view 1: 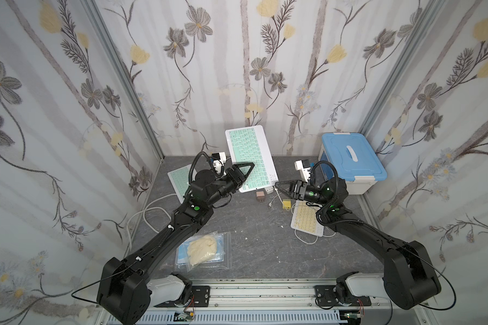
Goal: Unplug the wireless keyboard
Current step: Pick up the keyboard from the center of the board.
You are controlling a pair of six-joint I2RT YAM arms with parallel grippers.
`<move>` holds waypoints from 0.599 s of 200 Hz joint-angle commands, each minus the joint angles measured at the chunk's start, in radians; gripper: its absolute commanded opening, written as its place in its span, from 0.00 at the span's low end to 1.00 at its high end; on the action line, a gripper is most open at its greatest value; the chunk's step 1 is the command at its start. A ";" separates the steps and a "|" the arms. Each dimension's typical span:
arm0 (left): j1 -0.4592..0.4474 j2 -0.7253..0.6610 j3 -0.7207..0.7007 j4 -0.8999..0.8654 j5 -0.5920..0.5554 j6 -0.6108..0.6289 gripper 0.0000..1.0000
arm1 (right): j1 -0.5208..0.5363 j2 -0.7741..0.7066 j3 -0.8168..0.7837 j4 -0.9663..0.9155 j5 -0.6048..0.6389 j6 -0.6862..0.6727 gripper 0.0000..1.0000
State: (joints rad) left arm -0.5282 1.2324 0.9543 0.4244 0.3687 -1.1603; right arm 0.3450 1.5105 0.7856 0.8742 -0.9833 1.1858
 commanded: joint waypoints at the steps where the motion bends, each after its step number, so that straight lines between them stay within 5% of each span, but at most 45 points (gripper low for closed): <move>1: 0.003 -0.001 0.009 0.058 0.014 -0.009 0.00 | -0.006 0.036 0.046 0.072 0.018 0.036 0.62; 36: 0.002 -0.001 0.011 0.058 0.027 -0.014 0.00 | -0.010 0.161 0.142 0.096 0.001 0.076 0.57; 87: 0.002 0.007 0.031 -0.019 0.057 -0.002 0.00 | -0.008 0.238 0.182 0.235 -0.026 0.169 0.00; 107: 0.006 -0.006 0.042 -0.100 0.057 0.020 0.00 | -0.019 0.221 0.176 0.228 -0.034 0.160 0.00; 120: 0.017 -0.018 0.044 -0.147 0.061 0.030 0.26 | -0.030 0.201 0.169 0.212 -0.043 0.147 0.00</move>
State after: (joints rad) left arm -0.5247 1.2362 0.9802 0.3206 0.4004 -1.1511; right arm 0.3317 1.7367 0.9596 1.0439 -1.0214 1.3605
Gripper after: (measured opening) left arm 0.548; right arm 0.085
